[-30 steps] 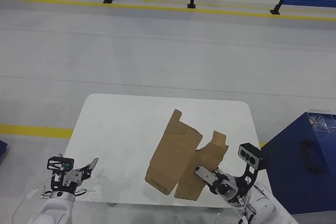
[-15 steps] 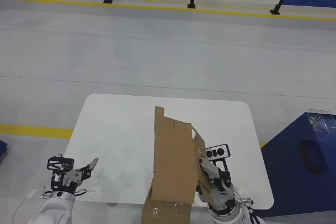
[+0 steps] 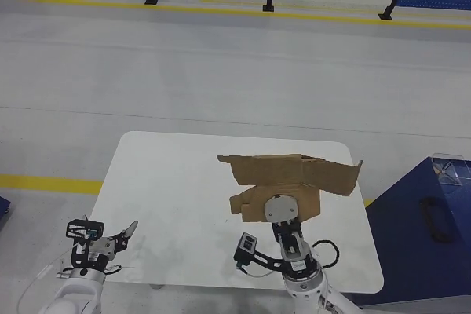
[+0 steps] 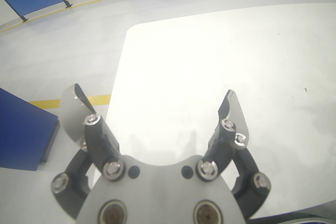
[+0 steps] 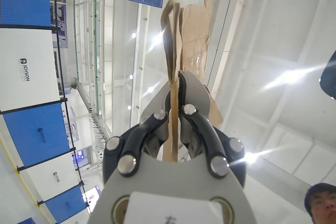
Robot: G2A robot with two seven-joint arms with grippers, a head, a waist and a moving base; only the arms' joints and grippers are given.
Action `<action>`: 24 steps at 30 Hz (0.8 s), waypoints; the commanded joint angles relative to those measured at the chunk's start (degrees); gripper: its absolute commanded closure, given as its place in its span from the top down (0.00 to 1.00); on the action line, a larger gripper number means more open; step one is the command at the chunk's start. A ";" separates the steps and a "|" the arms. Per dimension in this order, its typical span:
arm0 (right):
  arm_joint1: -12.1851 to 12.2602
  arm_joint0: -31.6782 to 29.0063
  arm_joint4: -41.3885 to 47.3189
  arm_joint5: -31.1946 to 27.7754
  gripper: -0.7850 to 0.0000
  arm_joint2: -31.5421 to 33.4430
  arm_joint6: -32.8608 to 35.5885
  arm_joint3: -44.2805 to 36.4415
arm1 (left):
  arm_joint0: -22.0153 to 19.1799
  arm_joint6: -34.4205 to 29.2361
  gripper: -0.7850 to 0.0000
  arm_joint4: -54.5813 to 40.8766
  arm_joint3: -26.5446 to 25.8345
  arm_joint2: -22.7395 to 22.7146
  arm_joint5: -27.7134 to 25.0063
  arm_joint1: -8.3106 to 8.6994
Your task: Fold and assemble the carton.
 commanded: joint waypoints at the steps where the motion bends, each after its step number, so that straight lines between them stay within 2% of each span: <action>1: -0.28 0.09 -7.00 -4.54 0.00 1.29 2.46 0.59 | 0.00 0.00 1.00 0.00 0.00 0.00 0.00 0.00; 2: -0.37 0.11 -11.37 -7.53 0.00 2.04 3.41 1.07 | 0.00 0.00 1.00 0.00 0.00 0.00 0.00 0.00; 5: -0.45 0.18 -31.36 -23.90 0.00 5.26 6.56 3.42 | 0.00 0.00 1.00 0.00 0.00 0.00 0.00 0.00; 7: -0.51 0.17 -40.00 -31.62 0.00 7.39 7.33 4.39 | 0.00 0.00 1.00 0.00 0.00 0.00 0.00 0.00; 10: -0.17 -0.04 -53.71 -39.56 0.00 11.25 7.26 6.99 | 0.00 0.00 1.00 0.00 0.00 0.00 0.00 0.00; 13: 0.67 0.00 -76.44 -46.21 0.00 15.06 6.21 11.27 | 0.00 0.00 1.00 0.00 0.00 0.00 0.00 0.00; 16: 0.77 -0.88 -86.77 -48.23 0.00 16.22 2.52 12.40 | 0.00 0.00 1.00 0.00 0.00 0.00 0.00 0.00; 22: 0.08 -0.94 -97.83 -49.58 0.00 14.95 -2.73 16.11 | 0.00 0.00 1.00 0.00 0.00 0.00 0.00 0.00; 24: -0.01 -0.98 -97.81 -49.58 0.00 14.77 -3.30 16.18 | 0.00 0.00 1.00 0.00 0.00 0.00 0.00 0.00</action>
